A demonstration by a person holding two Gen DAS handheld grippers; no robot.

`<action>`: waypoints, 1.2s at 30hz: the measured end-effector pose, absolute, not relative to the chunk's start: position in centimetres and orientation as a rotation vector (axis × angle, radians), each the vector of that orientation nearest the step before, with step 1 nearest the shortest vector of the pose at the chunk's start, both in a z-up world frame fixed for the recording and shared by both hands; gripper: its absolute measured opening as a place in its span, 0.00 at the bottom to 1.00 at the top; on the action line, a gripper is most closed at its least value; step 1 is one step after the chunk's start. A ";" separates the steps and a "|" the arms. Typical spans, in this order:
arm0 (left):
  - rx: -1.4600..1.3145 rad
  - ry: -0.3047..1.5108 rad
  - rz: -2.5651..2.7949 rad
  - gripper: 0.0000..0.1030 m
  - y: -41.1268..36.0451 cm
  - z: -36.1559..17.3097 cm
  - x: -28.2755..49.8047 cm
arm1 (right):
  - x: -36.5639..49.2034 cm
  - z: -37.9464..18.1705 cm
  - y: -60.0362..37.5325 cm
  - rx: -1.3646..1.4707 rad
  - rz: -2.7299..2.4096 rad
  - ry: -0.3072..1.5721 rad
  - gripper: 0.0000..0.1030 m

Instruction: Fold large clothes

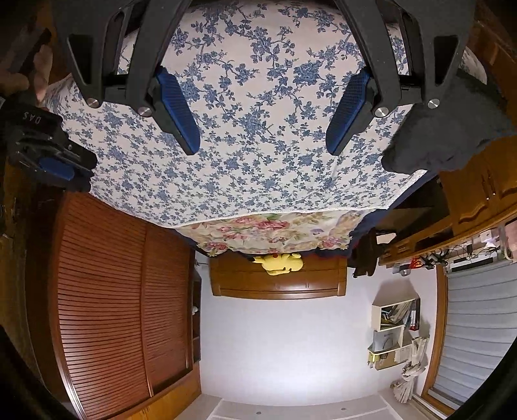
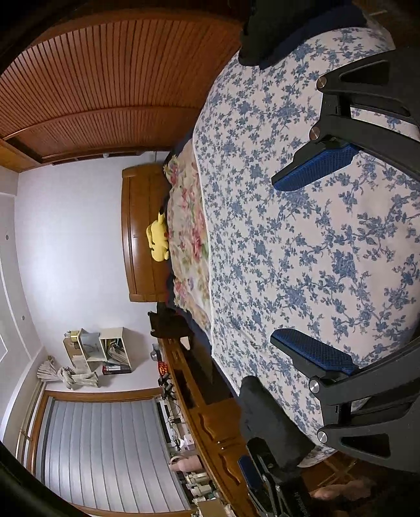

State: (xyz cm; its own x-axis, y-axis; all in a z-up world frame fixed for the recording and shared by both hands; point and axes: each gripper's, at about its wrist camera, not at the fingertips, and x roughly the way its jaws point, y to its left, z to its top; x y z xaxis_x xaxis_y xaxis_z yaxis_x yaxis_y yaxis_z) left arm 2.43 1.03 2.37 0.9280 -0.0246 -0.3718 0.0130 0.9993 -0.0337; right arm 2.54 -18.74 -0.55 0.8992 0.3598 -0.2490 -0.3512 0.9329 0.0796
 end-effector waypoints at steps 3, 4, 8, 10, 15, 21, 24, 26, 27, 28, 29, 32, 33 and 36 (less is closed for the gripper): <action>-0.038 0.385 -0.015 0.78 1.2 2.3 2.5 | 2.8 -0.6 -18.8 0.031 0.372 0.266 0.85; -0.039 0.385 -0.013 0.78 1.3 2.2 2.5 | 2.9 -0.6 -18.8 0.029 0.373 0.265 0.85; -0.040 0.393 -0.009 0.78 1.4 2.0 2.8 | 3.1 -0.5 -19.1 0.019 0.370 0.263 0.85; -0.040 0.397 -0.010 0.78 1.4 1.9 2.8 | 3.3 -0.5 -19.4 0.020 0.377 0.266 0.85; -0.040 0.399 -0.012 0.78 1.4 1.8 2.8 | 3.6 -0.4 -20.0 0.014 0.380 0.267 0.85; -0.039 0.400 -0.011 0.78 1.4 1.8 2.8 | 3.6 -0.3 -20.4 0.013 0.389 0.264 0.85; -0.039 0.396 -0.008 0.78 1.5 1.8 2.7 | 3.7 -0.2 -20.6 0.013 0.394 0.261 0.85; -0.038 0.397 -0.008 0.78 1.5 1.8 2.7 | 3.7 -0.2 -20.7 0.013 0.398 0.259 0.85; -0.038 0.396 -0.008 0.78 1.5 1.8 2.7 | 3.7 -0.2 -20.7 0.013 0.398 0.258 0.85; -0.037 0.397 -0.007 0.78 1.5 1.8 2.7 | 3.7 -0.2 -20.8 0.012 0.399 0.257 0.85; -0.038 0.397 -0.008 0.78 1.5 1.8 2.7 | 3.7 -0.2 -20.8 0.012 0.400 0.256 0.85; -0.037 0.397 -0.007 0.78 1.5 1.8 2.6 | 3.8 -0.2 -21.1 0.012 0.401 0.252 0.85; -0.038 0.397 -0.008 0.78 1.5 1.8 2.7 | 3.9 -0.3 -21.1 0.012 0.402 0.252 0.85; -0.038 0.397 -0.008 0.78 1.5 1.8 2.7 | 3.9 -0.3 -21.2 0.010 0.404 0.252 0.85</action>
